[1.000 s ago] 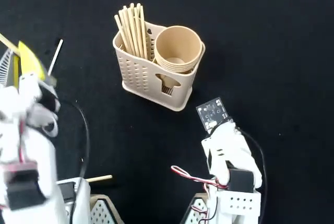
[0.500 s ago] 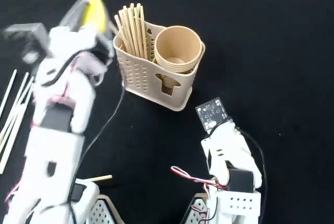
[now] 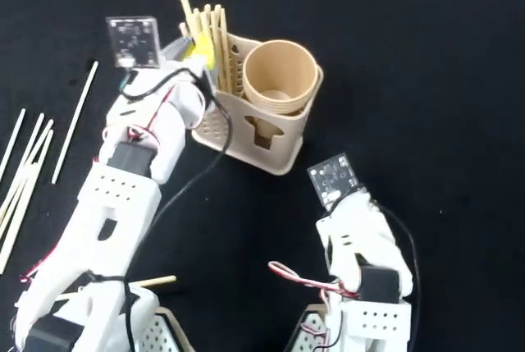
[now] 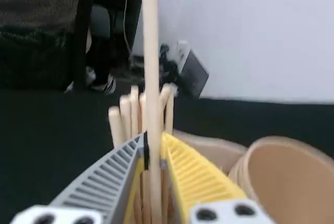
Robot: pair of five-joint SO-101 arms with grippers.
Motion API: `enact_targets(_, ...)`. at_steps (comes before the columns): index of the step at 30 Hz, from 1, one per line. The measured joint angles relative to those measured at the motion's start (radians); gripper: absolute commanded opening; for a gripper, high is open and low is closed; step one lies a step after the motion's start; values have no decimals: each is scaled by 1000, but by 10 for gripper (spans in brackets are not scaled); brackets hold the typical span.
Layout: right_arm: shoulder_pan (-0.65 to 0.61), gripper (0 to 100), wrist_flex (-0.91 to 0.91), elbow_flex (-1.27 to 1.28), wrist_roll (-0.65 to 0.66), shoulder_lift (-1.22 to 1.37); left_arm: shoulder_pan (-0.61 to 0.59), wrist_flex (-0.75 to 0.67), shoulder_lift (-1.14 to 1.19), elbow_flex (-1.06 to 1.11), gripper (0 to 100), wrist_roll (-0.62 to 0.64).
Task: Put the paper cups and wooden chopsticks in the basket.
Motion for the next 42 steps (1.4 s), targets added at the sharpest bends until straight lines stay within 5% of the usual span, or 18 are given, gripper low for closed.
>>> enact_targets(4,0,53,0,0,0,0,3,164,-38,-6,192,-29)
enact_targets(10,0,53,0,0,0,0,-81,600,-249,-110,201,-32)
enact_targets(15,0,53,0,0,0,0,-345,993,-324,-267,203,-173)
enact_targets(20,0,53,0,0,0,0,-615,1324,-216,-330,203,-466)
enact_targets(26,0,53,0,0,0,0,-835,1286,-86,-327,204,-677)
enact_targets(31,0,53,0,0,0,0,-796,1126,86,-313,225,-812)
enact_targets(42,0,53,0,0,0,0,-761,1102,706,-658,213,-868)
